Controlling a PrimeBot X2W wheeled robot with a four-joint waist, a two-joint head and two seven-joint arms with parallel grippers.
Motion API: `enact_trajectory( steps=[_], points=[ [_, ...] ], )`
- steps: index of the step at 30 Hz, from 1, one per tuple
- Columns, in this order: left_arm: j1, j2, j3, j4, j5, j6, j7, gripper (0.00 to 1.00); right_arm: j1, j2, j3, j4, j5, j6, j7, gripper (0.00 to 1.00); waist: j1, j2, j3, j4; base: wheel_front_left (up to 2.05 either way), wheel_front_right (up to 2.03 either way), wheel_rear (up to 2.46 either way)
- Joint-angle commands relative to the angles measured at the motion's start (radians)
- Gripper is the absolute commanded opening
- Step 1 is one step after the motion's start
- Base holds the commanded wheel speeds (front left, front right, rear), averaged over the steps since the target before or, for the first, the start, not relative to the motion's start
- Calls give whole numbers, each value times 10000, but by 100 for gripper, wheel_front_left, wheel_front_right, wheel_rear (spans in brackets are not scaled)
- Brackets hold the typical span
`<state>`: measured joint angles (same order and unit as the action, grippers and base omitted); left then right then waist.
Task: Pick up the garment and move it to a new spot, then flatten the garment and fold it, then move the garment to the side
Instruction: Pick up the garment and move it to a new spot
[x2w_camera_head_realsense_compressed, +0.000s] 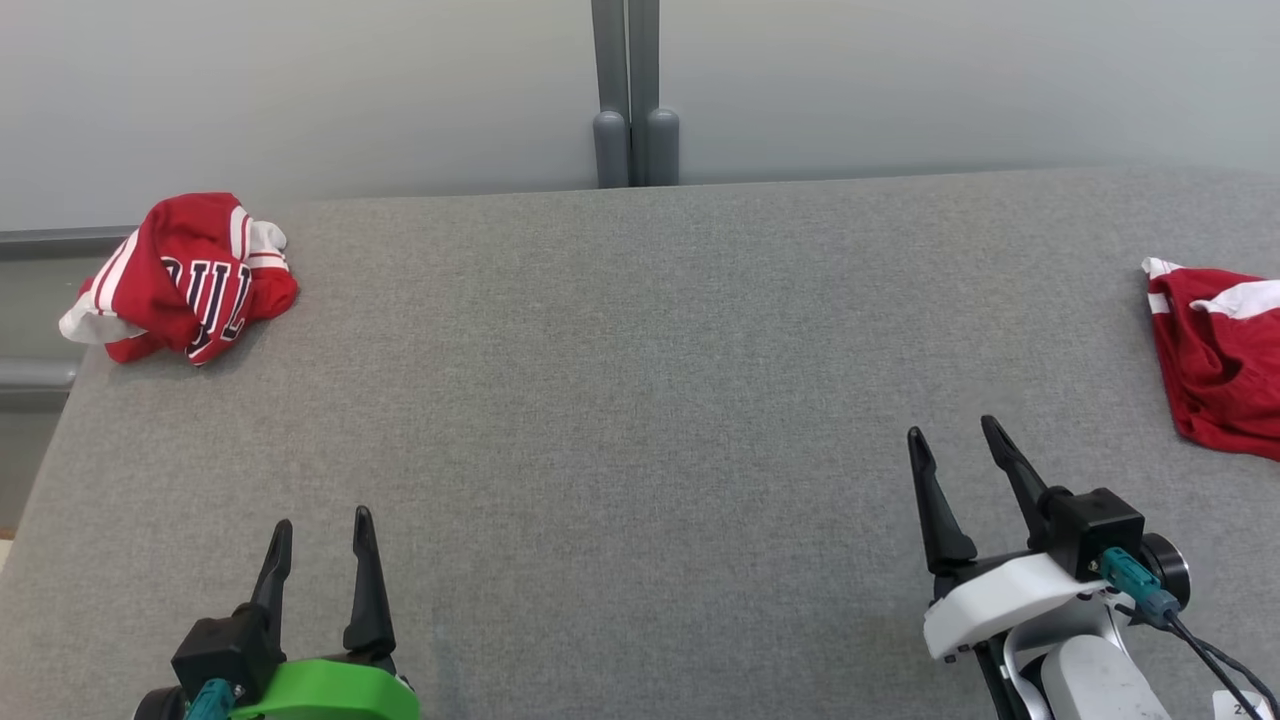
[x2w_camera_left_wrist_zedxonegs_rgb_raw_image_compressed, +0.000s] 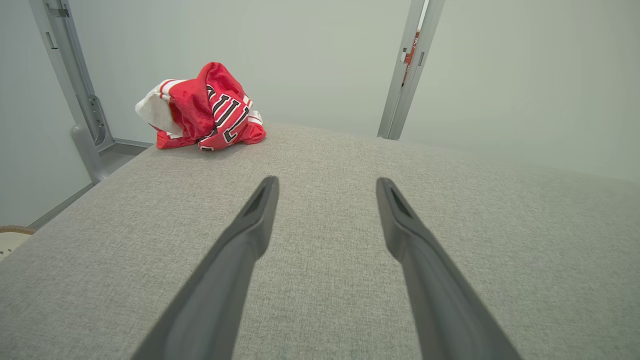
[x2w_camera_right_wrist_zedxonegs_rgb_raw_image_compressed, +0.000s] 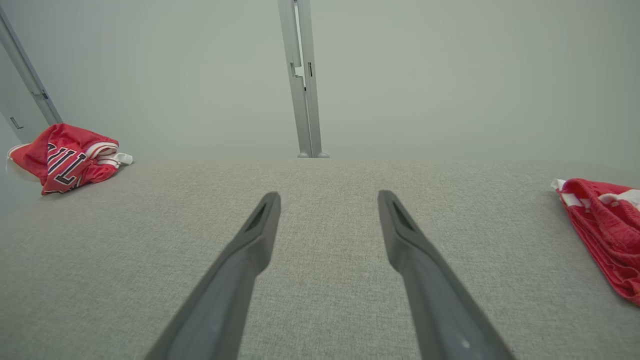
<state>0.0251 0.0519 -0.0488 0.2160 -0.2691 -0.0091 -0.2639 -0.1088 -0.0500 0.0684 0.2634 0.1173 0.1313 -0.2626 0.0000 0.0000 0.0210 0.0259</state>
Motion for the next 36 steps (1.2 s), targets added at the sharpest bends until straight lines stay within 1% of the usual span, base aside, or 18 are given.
enact_trajectory(
  steps=[1, 12, 14, 18, 22, 26, 31, 33, 36],
  points=[
    [127, 2, -10, 31, 17, 9, -3, 100, 129, -15, 49, 6, 71, -10, -31, 100, 0, 0, -22, -23, 0, 0, 0],
    [182, -8, -98, 137, -8, -60, -4, 100, 224, -14, 88, 72, 180, -12, -31, 100, 0, 0, -122, 42, 0, 0, 0],
    [173, -8, -112, 139, -8, -79, -4, 100, 243, -15, 17, 58, 156, -10, -31, 100, 0, 0, -144, 124, 0, 0, 0],
    [109, -5, -177, 85, 31, -78, -4, 100, 288, -12, -111, -58, 33, -10, -31, 100, 0, 0, -165, 522, 0, 0, 0],
    [38, -2, -281, 21, 37, -35, -4, 100, 355, -8, -79, -262, 35, -10, -32, 100, 0, 0, -117, 1397, 0, 0, 0],
    [-11, 1, -293, -29, 23, -15, -2, 100, 318, -14, 10, -371, 62, -10, -32, 100, 0, 0, -45, 2579, 0, 0, 0],
    [63, 0, -227, -77, 12, 7, -4, 100, 219, -13, 121, -377, 43, -10, -32, 100, 0, 0, -25, 3873, 0, 0, 0],
    [114, -2, -150, -91, 16, -2, -2, 100, 176, -13, 184, -350, 67, -10, -32, 100, 0, 0, -31, 4315, 0, 0, 0],
    [225, -5, -72, -105, -1, -20, -2, 100, 101, -17, 279, -302, 126, -10, -32, 100, 0, 0, -41, 4806, 0, 0, 0]
  ],
)
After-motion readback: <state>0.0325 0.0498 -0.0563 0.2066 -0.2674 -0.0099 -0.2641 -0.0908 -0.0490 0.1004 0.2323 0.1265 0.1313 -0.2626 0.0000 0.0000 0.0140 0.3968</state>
